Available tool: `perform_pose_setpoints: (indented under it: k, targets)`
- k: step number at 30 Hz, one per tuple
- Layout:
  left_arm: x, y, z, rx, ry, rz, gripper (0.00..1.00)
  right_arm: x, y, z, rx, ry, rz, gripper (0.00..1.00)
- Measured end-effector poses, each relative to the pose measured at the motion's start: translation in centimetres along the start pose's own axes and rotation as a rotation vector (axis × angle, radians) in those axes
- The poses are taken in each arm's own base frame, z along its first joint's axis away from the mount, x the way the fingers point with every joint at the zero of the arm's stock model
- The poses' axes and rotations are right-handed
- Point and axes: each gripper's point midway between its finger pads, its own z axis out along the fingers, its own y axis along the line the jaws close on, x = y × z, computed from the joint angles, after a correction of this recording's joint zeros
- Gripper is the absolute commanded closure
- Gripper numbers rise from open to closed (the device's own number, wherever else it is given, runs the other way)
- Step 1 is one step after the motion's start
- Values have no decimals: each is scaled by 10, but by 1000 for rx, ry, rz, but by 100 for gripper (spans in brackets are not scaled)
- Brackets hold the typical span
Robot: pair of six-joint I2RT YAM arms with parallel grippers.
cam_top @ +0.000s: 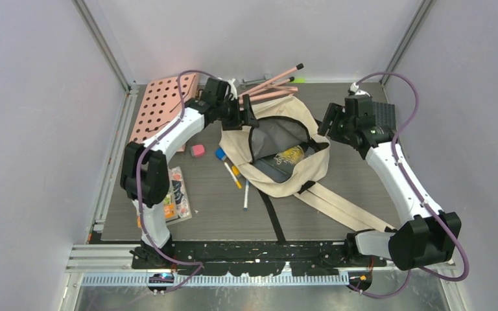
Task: Pack the student bag
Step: Move the book to the center of the board.
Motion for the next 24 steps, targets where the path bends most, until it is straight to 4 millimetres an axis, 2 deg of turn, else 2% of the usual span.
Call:
perform_pose_setpoints:
  k: [5, 9, 12, 15, 19, 24]
  targets:
    - [11, 23, -34, -114, -14, 8, 17, -38, 10, -11, -8, -100, -25, 29]
    - [19, 51, -83, -239, -73, -29, 15, -63, 24, -9, -46, -157, -32, 29]
    - [27, 89, -123, -347, -126, -119, 14, -67, 33, 2, -80, -155, -32, 29]
    - [43, 148, -166, -505, -184, -270, 8, -61, 41, 16, -119, -122, -27, 29]
    - [71, 211, -213, -685, -238, -451, 7, -54, 49, 29, -159, -82, -14, 29]
    - [101, 265, -259, -813, -302, -656, 7, -54, 56, 31, -192, -74, -11, 29]
